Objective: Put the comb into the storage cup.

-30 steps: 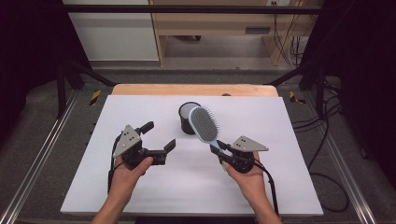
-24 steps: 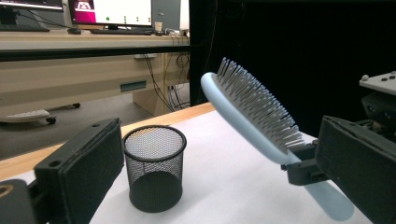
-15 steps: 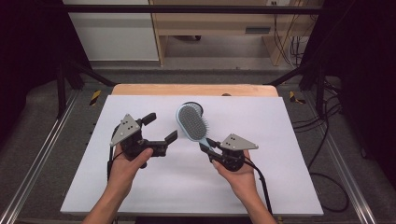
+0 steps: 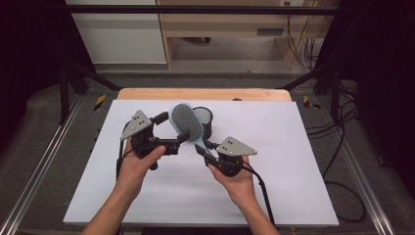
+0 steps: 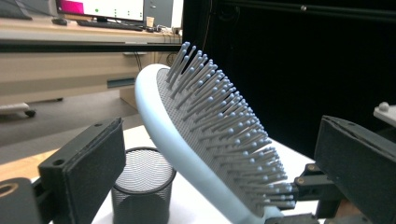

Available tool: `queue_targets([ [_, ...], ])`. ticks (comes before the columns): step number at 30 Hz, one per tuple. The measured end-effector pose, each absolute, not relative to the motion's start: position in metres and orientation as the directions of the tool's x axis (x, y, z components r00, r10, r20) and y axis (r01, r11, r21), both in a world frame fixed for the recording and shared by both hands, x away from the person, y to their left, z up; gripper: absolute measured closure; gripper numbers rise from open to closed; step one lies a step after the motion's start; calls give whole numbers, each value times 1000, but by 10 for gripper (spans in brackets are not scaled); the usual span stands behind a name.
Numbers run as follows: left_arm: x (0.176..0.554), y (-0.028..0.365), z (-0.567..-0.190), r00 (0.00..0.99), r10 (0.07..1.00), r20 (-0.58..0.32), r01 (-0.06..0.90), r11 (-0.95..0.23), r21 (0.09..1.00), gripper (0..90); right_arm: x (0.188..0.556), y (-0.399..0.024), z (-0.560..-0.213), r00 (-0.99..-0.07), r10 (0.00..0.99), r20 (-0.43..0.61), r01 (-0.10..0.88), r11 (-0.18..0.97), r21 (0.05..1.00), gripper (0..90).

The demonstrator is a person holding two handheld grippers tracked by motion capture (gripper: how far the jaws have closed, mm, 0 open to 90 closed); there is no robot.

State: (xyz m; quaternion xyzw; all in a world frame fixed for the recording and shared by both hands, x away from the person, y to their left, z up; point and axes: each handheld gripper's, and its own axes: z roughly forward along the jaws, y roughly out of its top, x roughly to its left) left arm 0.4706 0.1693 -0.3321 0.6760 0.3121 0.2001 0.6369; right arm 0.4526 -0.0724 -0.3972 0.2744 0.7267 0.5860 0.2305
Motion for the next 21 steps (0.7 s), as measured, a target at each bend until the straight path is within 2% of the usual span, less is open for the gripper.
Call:
queue_targets([
  [4,476,171,-334,725,670,-157,198,16,980,44,452,-68,-398,-745,666,-28,113,168,979,696],
  [10,480,174,-334,735,652,-186,209,43,977,138,451,-63,-399,-745,667,-24,109,158,981,696],
  [21,483,175,-335,723,645,-247,246,93,965,259,452,-55,-400,-748,664,-15,113,149,982,696],
])
